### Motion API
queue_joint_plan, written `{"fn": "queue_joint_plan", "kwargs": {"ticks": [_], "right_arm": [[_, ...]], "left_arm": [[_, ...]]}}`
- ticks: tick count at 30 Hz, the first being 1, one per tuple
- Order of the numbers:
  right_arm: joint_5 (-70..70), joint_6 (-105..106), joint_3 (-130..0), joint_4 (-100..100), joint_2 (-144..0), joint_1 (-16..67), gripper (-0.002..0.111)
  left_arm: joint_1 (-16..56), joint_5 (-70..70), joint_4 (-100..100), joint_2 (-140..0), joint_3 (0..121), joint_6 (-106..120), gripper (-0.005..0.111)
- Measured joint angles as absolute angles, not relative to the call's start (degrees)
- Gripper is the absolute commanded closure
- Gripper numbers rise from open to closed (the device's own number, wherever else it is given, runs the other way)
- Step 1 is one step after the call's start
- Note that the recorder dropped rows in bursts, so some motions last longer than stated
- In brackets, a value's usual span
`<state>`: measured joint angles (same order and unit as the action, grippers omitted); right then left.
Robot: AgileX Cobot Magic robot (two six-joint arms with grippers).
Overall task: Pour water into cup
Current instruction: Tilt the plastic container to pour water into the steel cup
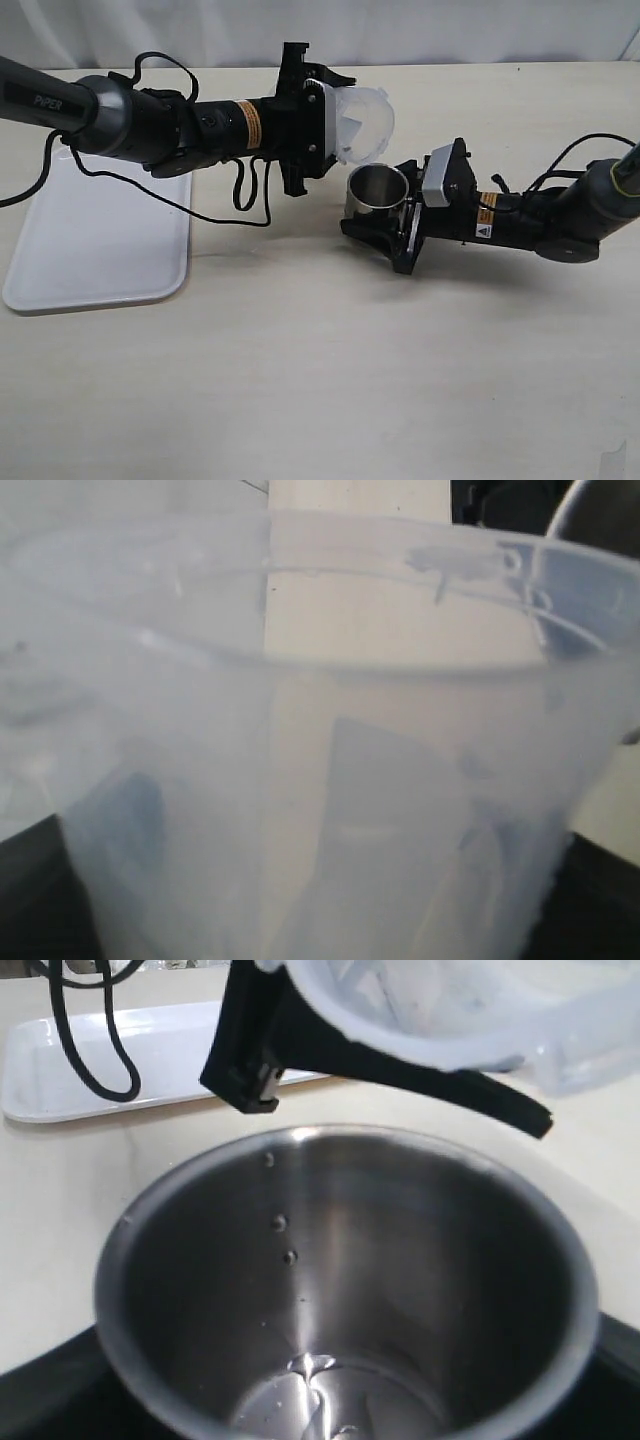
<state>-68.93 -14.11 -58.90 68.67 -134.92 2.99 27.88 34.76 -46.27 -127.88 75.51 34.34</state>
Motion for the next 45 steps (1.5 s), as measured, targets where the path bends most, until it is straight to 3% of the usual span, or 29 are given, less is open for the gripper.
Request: {"fn": "queue_joint_plan", "kwargs": {"ticks": [45], "right_arm": [[-68.46,-14.11,-60.25,69.20,-135.53,4.78,0.104]], "left_arm": [[27.88,35.07,-45.93,-127.88,75.61,57.13,0.107]]}}
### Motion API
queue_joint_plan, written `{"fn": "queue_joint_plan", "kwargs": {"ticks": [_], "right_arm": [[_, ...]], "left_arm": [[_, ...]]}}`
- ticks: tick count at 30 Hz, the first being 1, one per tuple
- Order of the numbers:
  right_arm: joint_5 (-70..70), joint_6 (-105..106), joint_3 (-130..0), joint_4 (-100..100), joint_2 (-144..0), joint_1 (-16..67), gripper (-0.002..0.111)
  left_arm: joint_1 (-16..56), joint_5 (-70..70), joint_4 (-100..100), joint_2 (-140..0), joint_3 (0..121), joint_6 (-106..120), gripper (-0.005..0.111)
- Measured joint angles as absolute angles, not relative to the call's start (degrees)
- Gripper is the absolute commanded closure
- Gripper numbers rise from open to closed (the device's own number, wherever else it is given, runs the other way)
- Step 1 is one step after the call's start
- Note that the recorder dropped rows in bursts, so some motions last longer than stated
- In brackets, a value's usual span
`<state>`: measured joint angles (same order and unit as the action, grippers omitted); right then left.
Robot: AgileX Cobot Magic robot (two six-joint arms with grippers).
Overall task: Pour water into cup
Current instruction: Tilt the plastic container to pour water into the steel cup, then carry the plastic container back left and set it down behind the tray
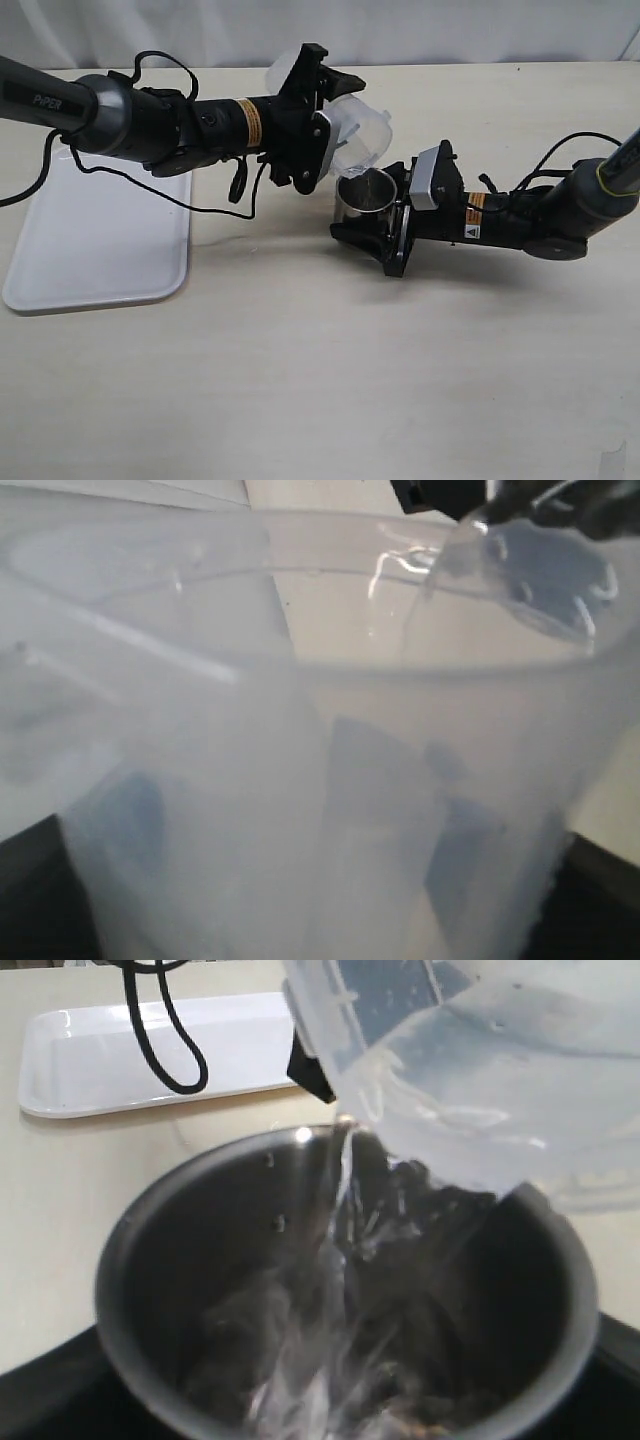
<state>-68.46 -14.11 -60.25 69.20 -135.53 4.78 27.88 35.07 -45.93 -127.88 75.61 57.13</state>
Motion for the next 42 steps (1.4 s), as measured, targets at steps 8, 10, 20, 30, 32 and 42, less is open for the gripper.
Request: {"fn": "queue_joint_plan", "kwargs": {"ticks": [8,10,20,30,32,42], "right_arm": [[-68.21,-14.11,-60.25,69.20,-135.53,4.78,0.104],[-68.09,-14.22,-60.25,69.20,-135.53,4.78,0.104],[-68.09,-14.22,-60.25,69.20,-135.53,4.78,0.104],[-68.09,-14.22,-60.25,69.20,-135.53,4.78,0.104],[-68.09,-14.22,-60.25,69.20,-135.53,4.78,0.104],[-68.09,-14.22,-60.25,69.20,-135.53,4.78,0.104]], "left_arm": [[27.88,37.09,-45.93,-127.88,75.61,64.69,0.107],[27.88,37.49,-45.93,-127.79,75.61,66.80,0.107],[27.88,39.66,-45.93,-127.66,75.61,72.44,0.107],[27.88,39.98,-45.93,-127.66,75.72,79.03,0.107],[27.88,39.98,-45.93,-127.66,75.72,79.40,0.107],[27.88,40.40,-45.93,-127.66,75.72,80.80,0.107]]}}
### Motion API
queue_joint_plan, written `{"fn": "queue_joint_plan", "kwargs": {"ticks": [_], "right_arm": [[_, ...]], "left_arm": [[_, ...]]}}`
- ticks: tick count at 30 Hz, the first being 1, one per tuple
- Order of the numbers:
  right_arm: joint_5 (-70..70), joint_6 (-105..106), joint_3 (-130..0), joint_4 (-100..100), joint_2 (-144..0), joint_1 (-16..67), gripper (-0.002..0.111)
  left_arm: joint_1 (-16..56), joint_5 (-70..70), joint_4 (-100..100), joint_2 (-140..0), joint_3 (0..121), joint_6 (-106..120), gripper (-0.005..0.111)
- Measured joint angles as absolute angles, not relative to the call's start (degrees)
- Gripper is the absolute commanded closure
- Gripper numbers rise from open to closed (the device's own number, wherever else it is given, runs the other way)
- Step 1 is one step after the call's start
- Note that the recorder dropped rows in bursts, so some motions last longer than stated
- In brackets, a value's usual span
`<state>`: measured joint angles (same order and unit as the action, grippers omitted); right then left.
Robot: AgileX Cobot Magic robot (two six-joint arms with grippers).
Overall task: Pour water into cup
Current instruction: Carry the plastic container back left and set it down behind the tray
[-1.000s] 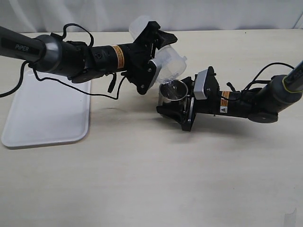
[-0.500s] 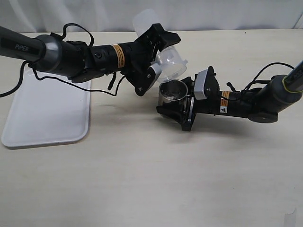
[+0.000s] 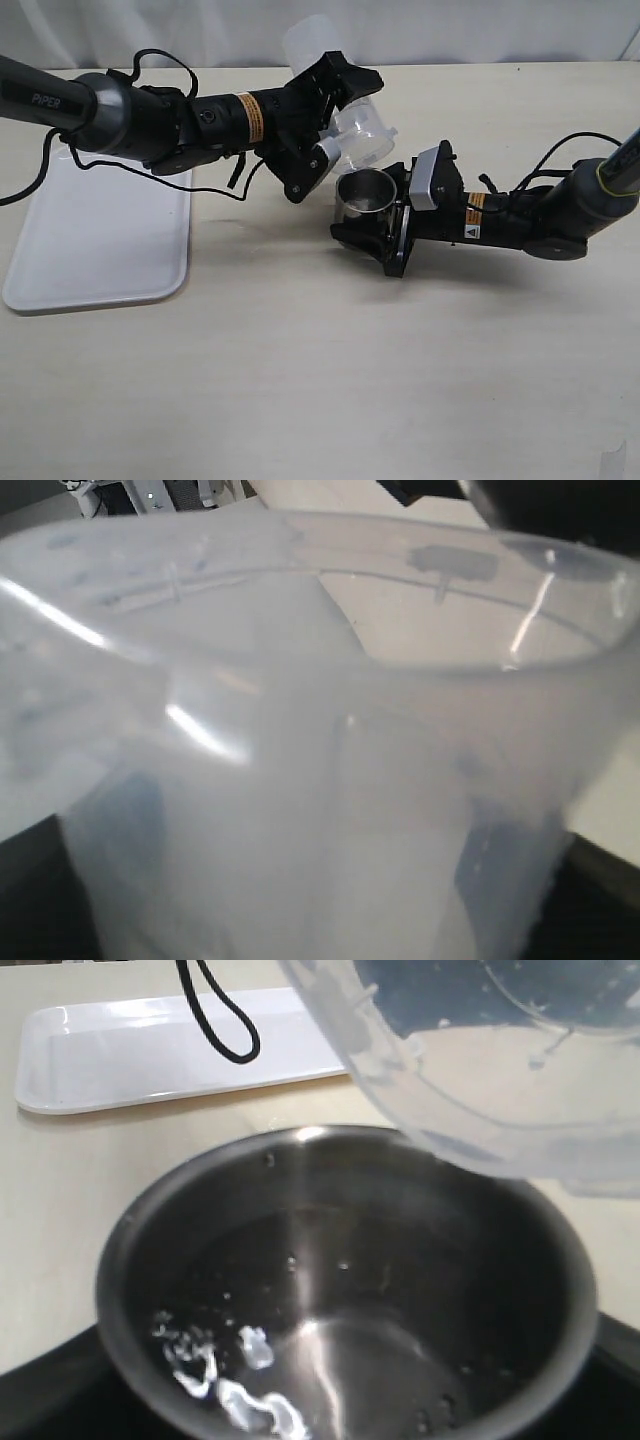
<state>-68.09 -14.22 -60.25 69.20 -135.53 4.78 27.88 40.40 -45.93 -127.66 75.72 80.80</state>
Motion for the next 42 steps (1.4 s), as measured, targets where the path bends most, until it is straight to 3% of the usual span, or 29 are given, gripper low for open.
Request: {"fn": "queue_joint_plan", "kwargs": {"ticks": [15,27,33,42], "right_arm": [[-68.09,-14.22,-60.25,69.20,-135.53,4.78,0.104],[-68.09,-14.22,-60.25,69.20,-135.53,4.78,0.104],[-68.09,-14.22,-60.25,69.20,-135.53,4.78,0.104],[-68.09,-14.22,-60.25,69.20,-135.53,4.78,0.104]], "left_arm": [[27.93,40.44,-44.93,-127.66,75.72,64.71,0.107],[27.38,40.32,-2.95,-127.66,75.72,56.28,0.107],[21.28,39.74,0.00,-127.66,75.72,37.10,0.107],[7.15,39.47,-14.12,-127.66,78.91,-0.97,0.107]]}}
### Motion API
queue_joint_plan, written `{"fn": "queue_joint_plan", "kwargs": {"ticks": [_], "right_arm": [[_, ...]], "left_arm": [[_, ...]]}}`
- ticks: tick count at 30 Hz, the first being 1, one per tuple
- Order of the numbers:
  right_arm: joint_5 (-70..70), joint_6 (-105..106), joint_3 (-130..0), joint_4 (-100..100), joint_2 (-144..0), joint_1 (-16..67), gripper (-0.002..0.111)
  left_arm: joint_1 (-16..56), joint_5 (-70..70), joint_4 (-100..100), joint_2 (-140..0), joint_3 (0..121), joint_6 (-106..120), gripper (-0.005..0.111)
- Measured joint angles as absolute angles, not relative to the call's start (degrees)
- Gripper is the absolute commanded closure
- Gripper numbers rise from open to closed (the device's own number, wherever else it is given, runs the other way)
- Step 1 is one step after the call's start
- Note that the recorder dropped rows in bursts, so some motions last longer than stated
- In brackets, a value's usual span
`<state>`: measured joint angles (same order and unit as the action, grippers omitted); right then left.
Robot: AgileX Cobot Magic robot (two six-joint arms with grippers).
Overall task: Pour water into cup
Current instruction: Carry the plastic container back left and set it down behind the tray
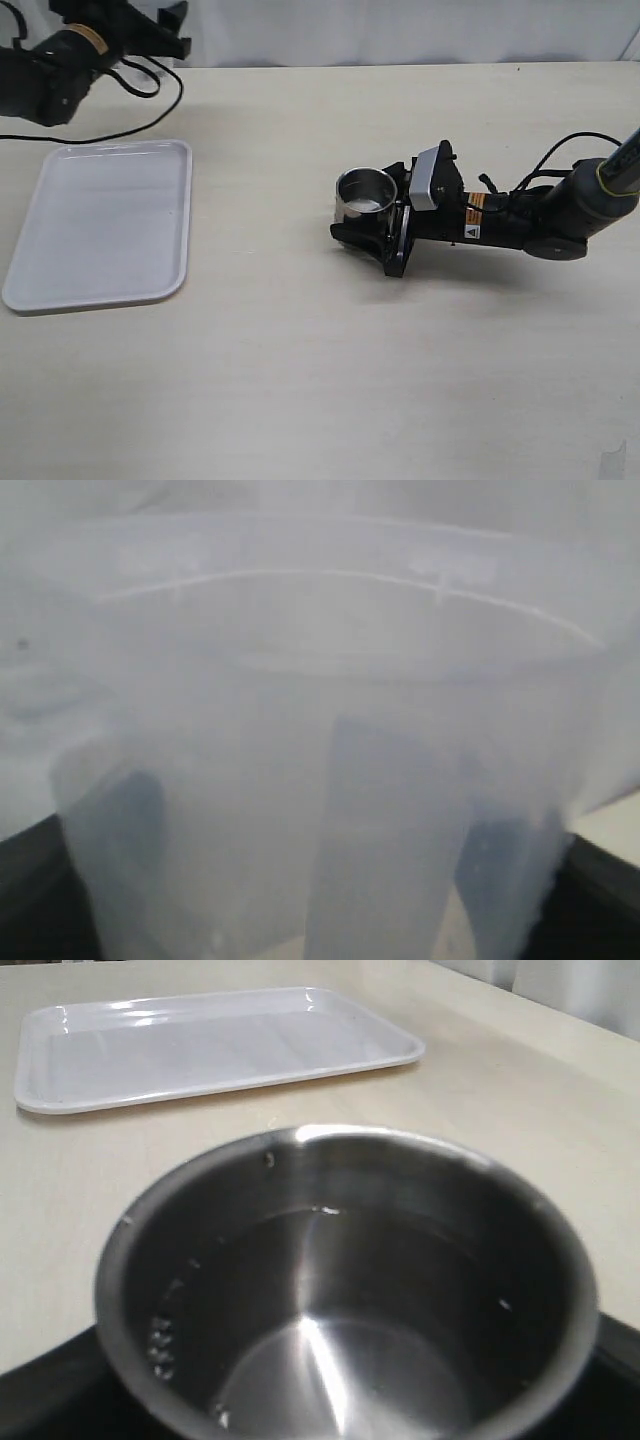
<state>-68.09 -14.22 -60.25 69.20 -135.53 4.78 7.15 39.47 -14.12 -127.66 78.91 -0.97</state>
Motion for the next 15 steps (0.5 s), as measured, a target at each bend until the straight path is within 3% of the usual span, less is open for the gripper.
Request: {"fn": "queue_joint_plan", "kwargs": {"ticks": [15], "right_arm": [[-68.09,-14.22,-60.25,69.20,-135.53,4.78,0.104]], "left_arm": [[-5.86,39.15,-15.84,-130.57,79.42,-12.60,0.107]]}}
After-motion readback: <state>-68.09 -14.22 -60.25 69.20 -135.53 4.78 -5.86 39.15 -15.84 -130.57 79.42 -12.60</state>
